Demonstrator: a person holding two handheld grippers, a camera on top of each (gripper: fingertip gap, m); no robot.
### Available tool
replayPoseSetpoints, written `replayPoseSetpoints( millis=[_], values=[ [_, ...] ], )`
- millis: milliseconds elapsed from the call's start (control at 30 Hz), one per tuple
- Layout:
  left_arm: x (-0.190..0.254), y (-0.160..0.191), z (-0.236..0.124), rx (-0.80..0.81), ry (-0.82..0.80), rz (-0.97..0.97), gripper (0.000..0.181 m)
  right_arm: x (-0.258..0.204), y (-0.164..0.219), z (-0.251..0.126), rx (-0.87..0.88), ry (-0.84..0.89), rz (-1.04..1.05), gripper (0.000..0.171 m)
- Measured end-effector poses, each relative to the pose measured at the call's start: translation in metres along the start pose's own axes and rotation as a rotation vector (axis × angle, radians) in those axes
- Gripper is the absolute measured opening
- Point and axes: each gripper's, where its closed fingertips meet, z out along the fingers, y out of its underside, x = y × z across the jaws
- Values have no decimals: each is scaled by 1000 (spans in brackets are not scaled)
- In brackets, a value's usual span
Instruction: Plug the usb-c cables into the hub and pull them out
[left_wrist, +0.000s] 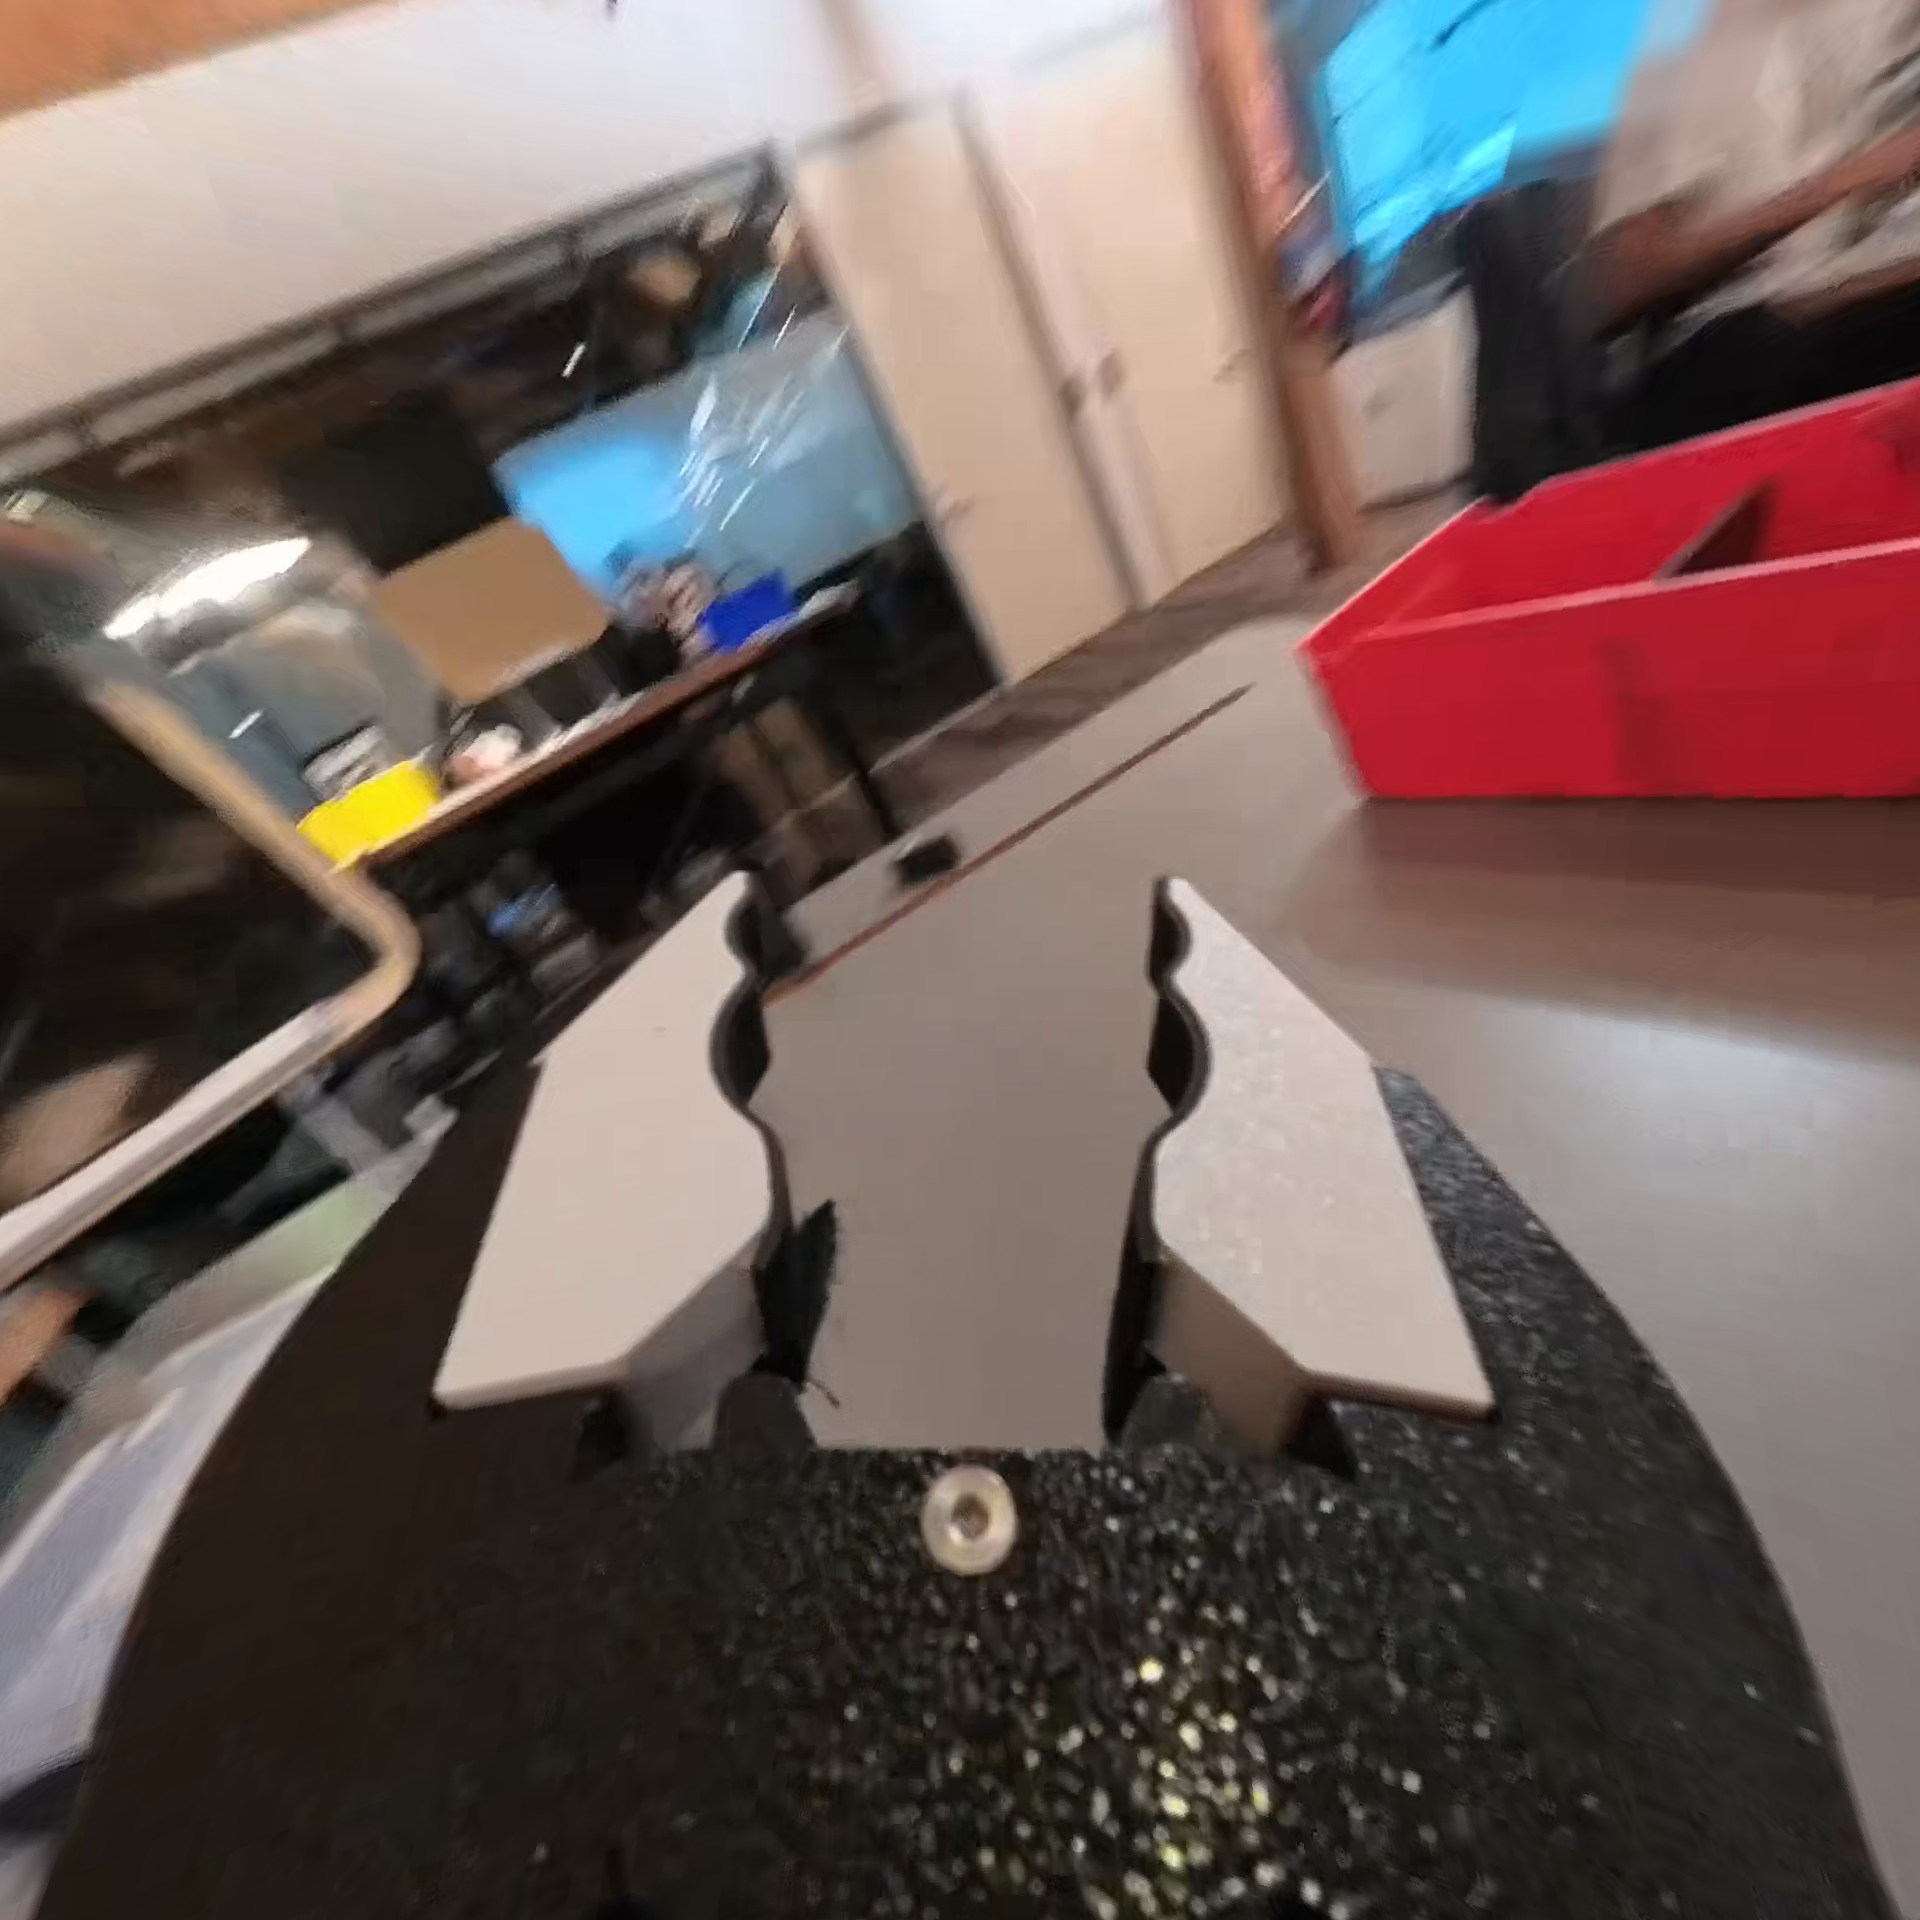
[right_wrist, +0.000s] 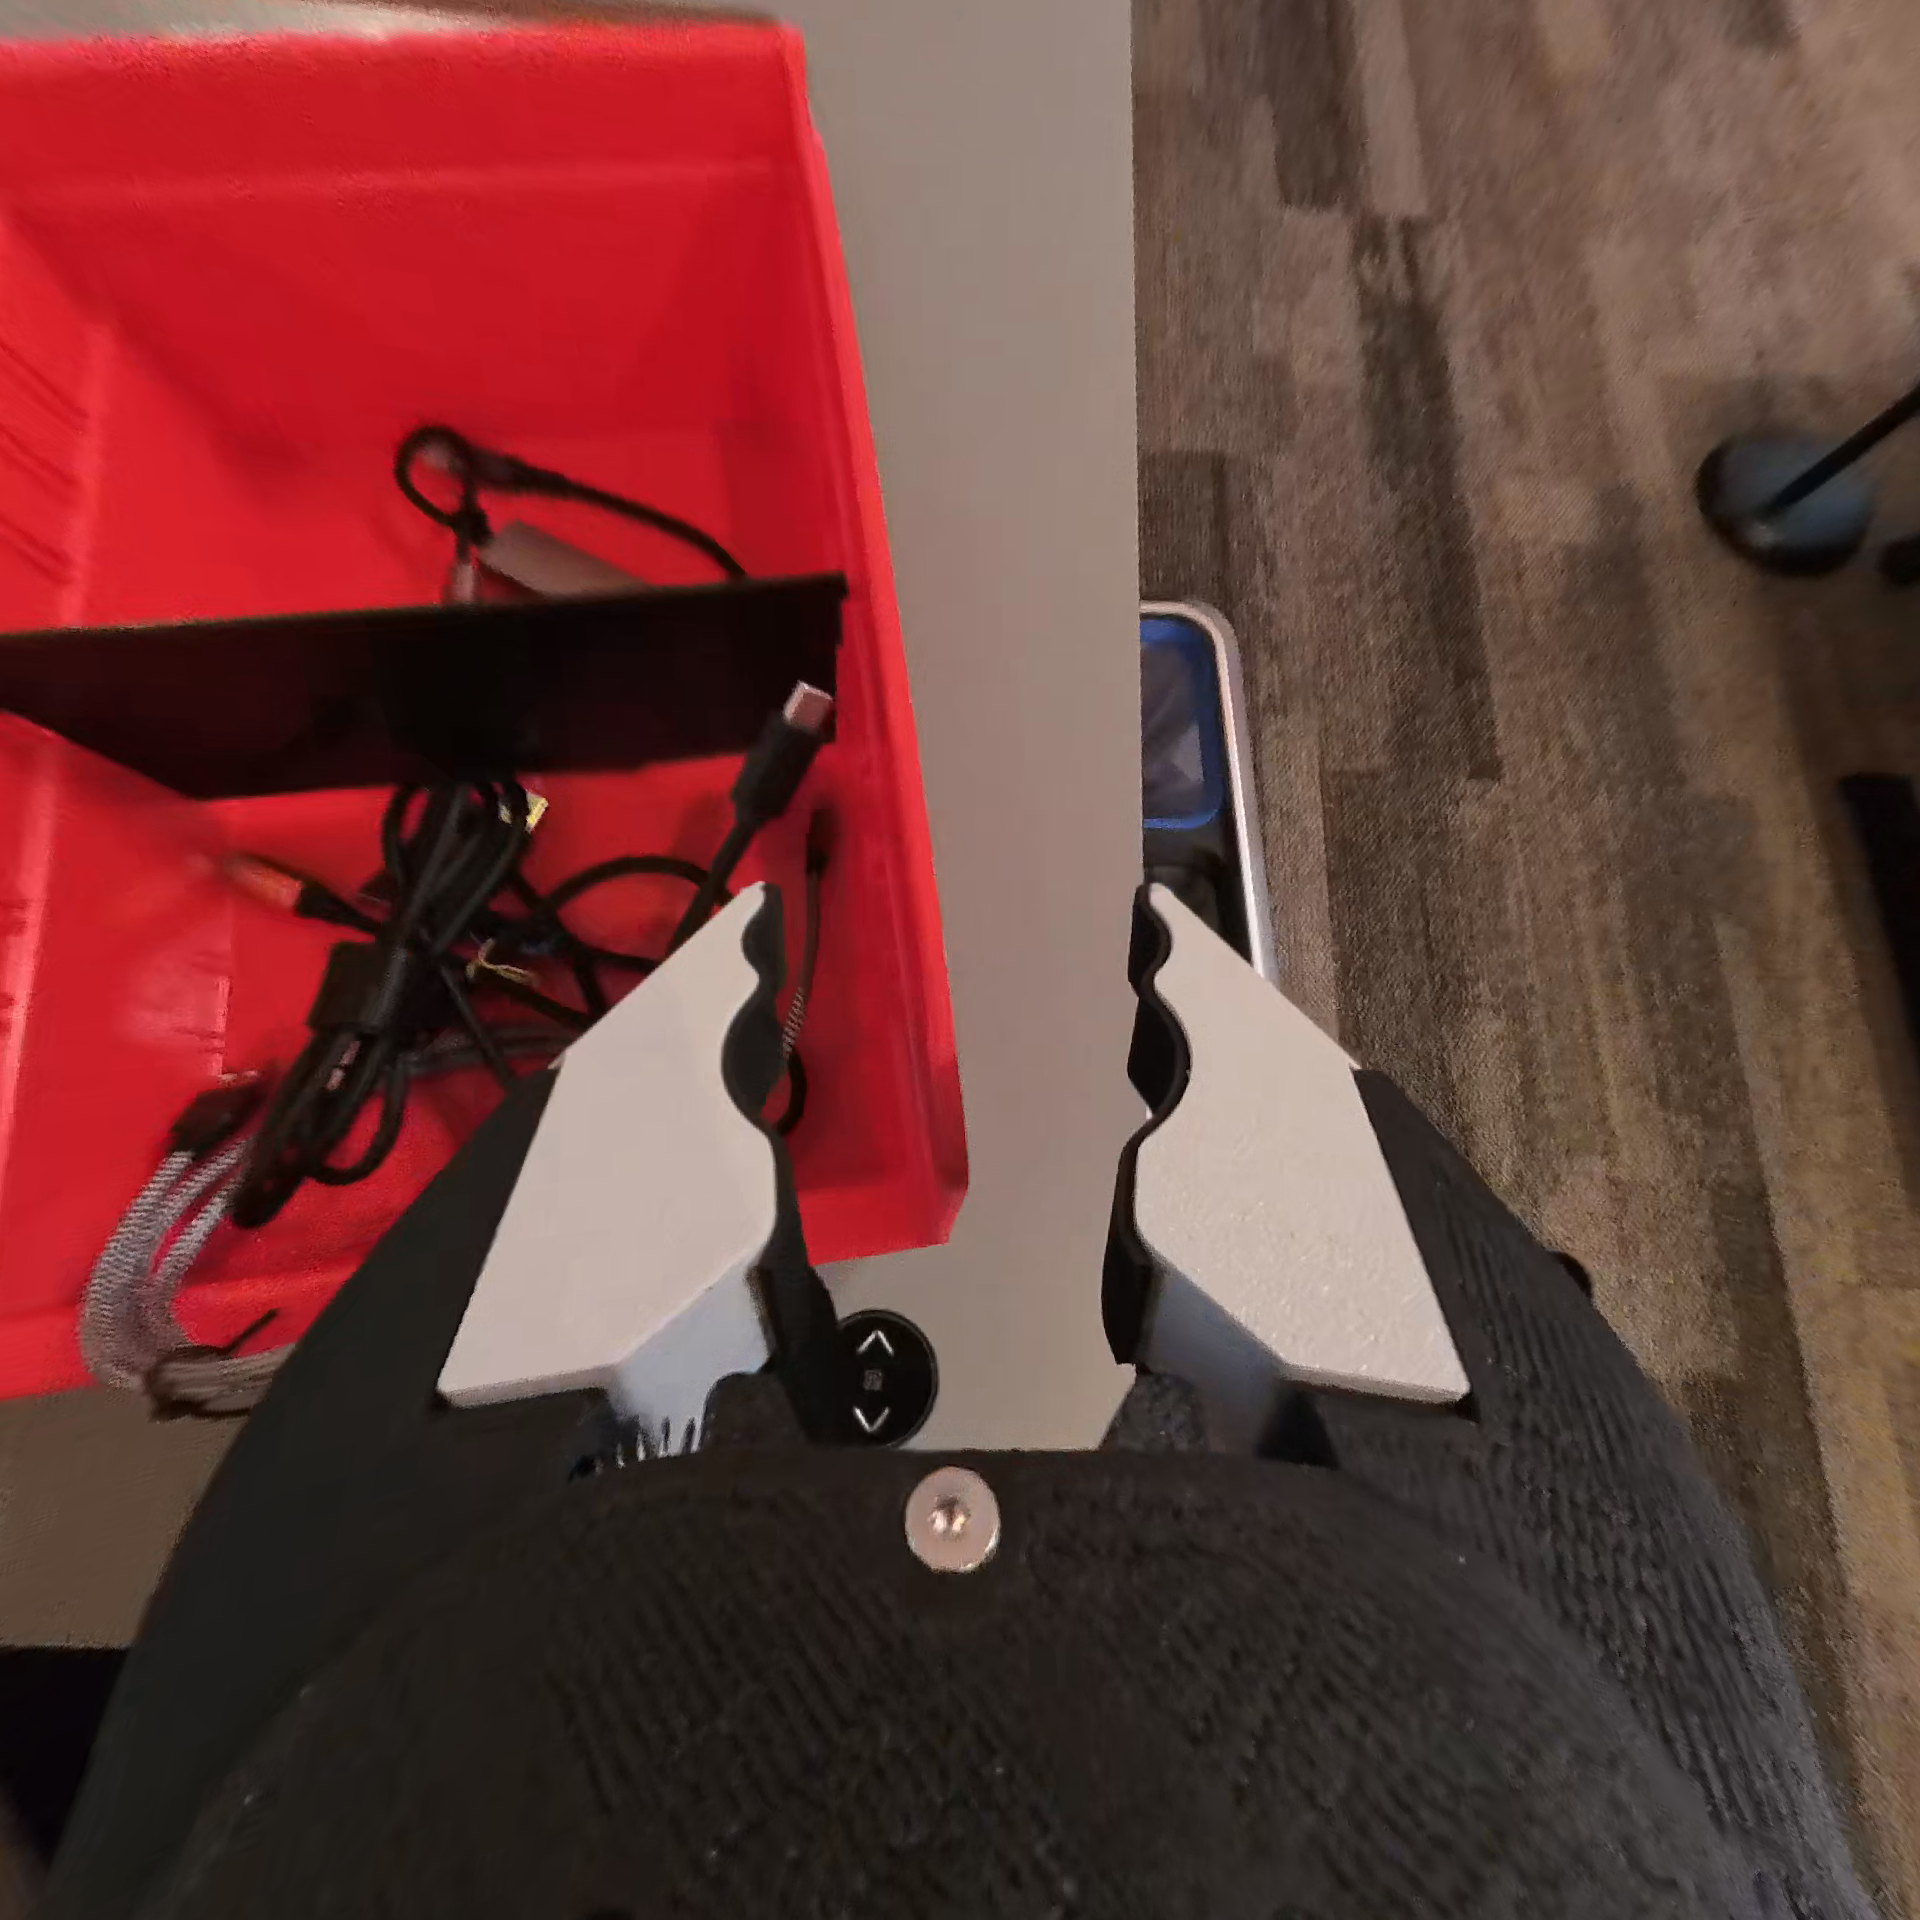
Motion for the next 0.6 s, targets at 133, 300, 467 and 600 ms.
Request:
replayPoseSetpoints(
  millis=[133,300,467,600],
  values=[
    [-64,38,-29,-282,-246,52,107,0,8,13,-17,-1,-36,47],
    [-89,118,-71,-637,-253,-95,106,-8,18,25,-86,-22,-79,42],
    [-97,159,-88,-782,-235,-135,66,-13,30,38,-171,-10,-146,21],
    [-97,175,-94,-838,-243,-138,29,-17,27,40,-181,-2,-137,14]
  ],
)
